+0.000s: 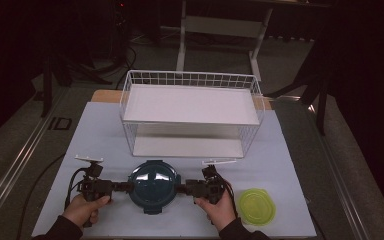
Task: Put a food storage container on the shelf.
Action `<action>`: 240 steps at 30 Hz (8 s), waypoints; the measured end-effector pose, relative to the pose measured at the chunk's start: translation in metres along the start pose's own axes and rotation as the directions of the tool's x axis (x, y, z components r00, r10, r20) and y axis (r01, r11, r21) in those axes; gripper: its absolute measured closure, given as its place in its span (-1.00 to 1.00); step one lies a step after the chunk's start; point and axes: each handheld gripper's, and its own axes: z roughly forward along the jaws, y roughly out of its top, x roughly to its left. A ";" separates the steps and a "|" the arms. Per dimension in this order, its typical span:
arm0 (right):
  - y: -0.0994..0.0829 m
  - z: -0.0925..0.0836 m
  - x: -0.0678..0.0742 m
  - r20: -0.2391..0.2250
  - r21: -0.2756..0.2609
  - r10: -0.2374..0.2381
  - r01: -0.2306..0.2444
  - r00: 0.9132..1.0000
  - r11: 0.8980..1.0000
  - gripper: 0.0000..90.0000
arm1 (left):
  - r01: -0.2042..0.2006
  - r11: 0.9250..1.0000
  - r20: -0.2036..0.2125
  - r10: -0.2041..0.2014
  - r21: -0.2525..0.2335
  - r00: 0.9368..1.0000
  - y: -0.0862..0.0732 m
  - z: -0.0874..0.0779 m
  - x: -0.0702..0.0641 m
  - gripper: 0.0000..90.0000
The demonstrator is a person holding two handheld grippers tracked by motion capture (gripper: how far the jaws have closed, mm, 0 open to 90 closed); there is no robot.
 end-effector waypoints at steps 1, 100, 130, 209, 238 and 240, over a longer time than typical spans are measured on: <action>0.000 0.001 -0.002 -0.011 0.005 0.023 -0.023 1.000 1.000 -0.20 | -0.004 1.000 0.001 0.004 -0.002 1.000 0.000 0.000 0.000 0.32; 0.104 -0.152 0.048 0.017 -0.271 -0.050 0.053 0.999 0.961 0.25 | -0.328 0.928 -0.084 0.317 -0.177 0.945 0.095 -0.024 -0.180 0.49; 0.176 -0.151 0.001 -0.005 -0.281 0.134 -0.130 0.991 0.951 0.21 | -0.267 0.945 -0.066 0.260 -0.186 0.963 0.176 -0.003 -0.184 0.40; 0.133 -0.103 0.066 0.185 -0.231 -0.148 0.189 0.972 0.954 0.99 | -0.677 0.667 -0.160 0.666 -0.310 0.729 -0.018 0.042 -0.128 -1.00; 0.138 -0.104 0.061 0.176 -0.250 -0.178 0.219 0.968 0.943 0.53 | -0.711 0.616 -0.174 0.702 -0.340 0.691 -0.021 0.032 -0.122 -1.00; 0.132 -0.108 0.061 0.158 -0.245 -0.206 0.241 0.966 0.939 0.23 | -0.719 0.599 -0.176 0.713 -0.352 0.679 -0.022 0.030 -0.120 -1.00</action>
